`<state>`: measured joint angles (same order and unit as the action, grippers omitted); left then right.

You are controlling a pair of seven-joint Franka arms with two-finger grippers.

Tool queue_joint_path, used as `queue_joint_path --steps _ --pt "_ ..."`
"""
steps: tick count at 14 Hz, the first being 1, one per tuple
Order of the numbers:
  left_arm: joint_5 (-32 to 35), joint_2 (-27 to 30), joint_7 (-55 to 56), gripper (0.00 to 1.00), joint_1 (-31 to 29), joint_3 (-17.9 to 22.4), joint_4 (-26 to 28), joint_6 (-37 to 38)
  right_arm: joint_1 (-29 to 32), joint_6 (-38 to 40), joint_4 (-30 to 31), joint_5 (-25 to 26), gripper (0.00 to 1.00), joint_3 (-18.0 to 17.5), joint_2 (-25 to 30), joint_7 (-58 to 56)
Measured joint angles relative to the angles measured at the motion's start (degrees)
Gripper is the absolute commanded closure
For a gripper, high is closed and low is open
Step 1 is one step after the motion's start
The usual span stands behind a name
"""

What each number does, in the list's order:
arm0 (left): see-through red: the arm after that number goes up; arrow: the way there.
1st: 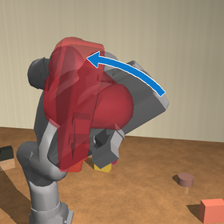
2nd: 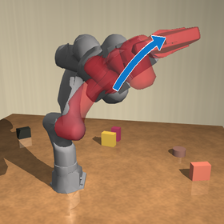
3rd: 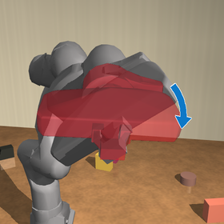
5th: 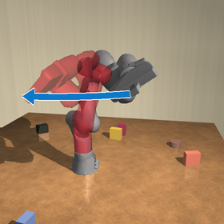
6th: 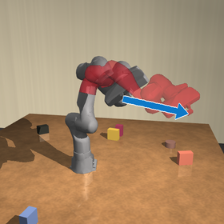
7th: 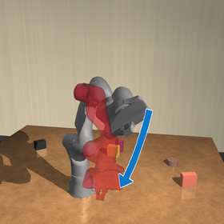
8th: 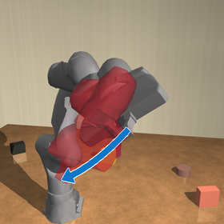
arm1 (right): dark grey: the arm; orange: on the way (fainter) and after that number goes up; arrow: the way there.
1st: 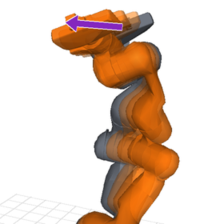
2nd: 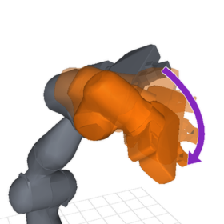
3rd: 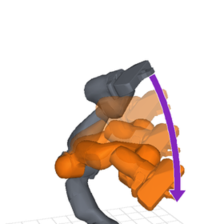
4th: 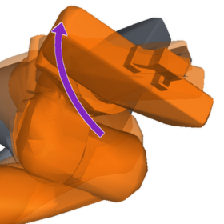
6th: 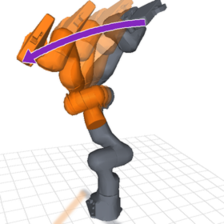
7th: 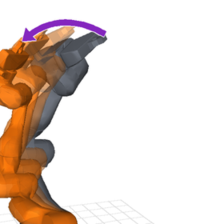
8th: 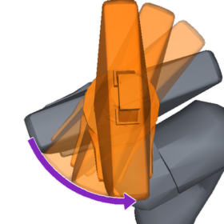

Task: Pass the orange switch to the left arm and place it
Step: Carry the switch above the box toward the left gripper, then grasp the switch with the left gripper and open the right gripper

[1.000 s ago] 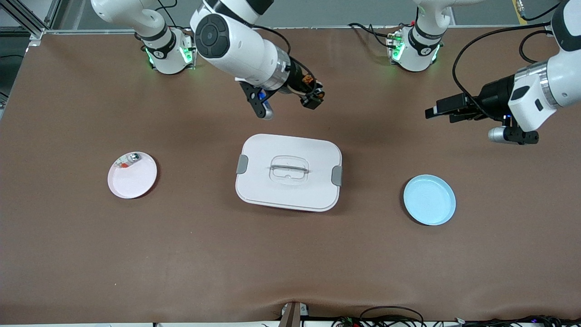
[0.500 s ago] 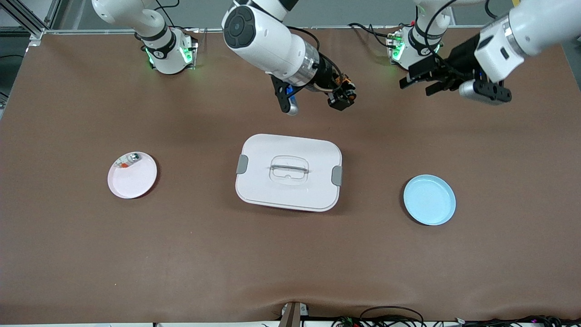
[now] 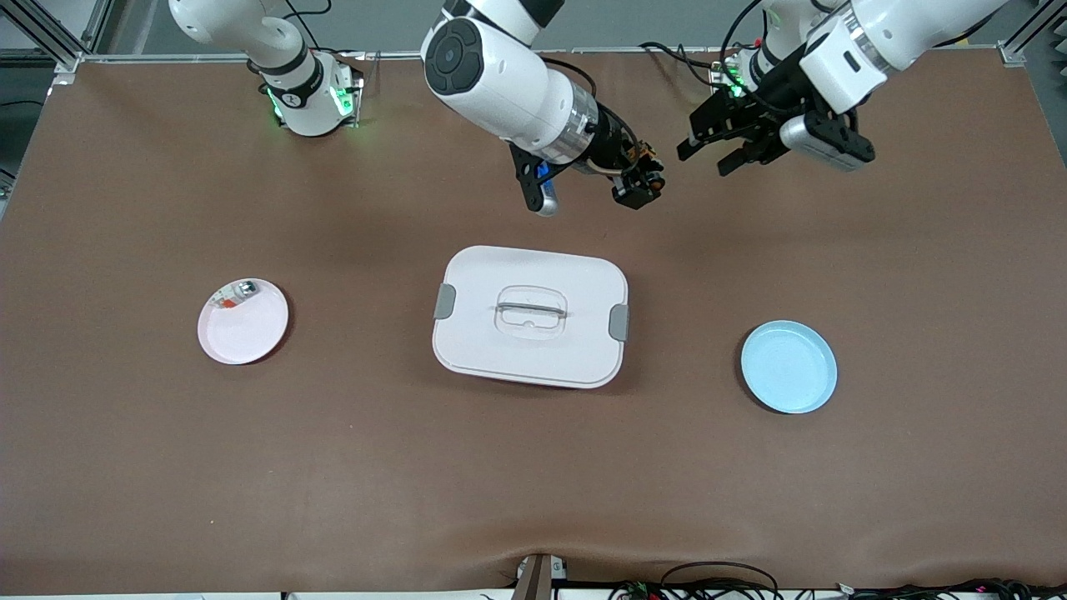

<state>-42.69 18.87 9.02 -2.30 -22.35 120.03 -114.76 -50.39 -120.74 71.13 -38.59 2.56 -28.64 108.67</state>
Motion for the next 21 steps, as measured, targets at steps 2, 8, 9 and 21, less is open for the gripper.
queue_joint_path --steps 2,8,9,21 --pt "-1.5 -0.1 -0.7 0.26 0.0 -1.4 1.3 -1.9 0.0 0.0 0.0 0.0 0.79 0.0 0.0 0.0" --pt "-6.2 -0.3 -0.9 0.34 0.0 -2.9 3.7 -2.3 0.0 0.0 0.0 0.0 0.79 0.1 0.0 0.0" --pt "-7.5 -0.3 -0.9 0.36 0.0 -3.1 4.1 -2.3 0.0 0.0 0.0 0.0 0.79 0.1 0.0 0.0" --pt "-10.7 -2.7 -1.1 1.0 0.0 -3.6 4.3 -3.0 0.0 0.2 0.0 -0.1 0.77 0.3 -0.6 0.0"
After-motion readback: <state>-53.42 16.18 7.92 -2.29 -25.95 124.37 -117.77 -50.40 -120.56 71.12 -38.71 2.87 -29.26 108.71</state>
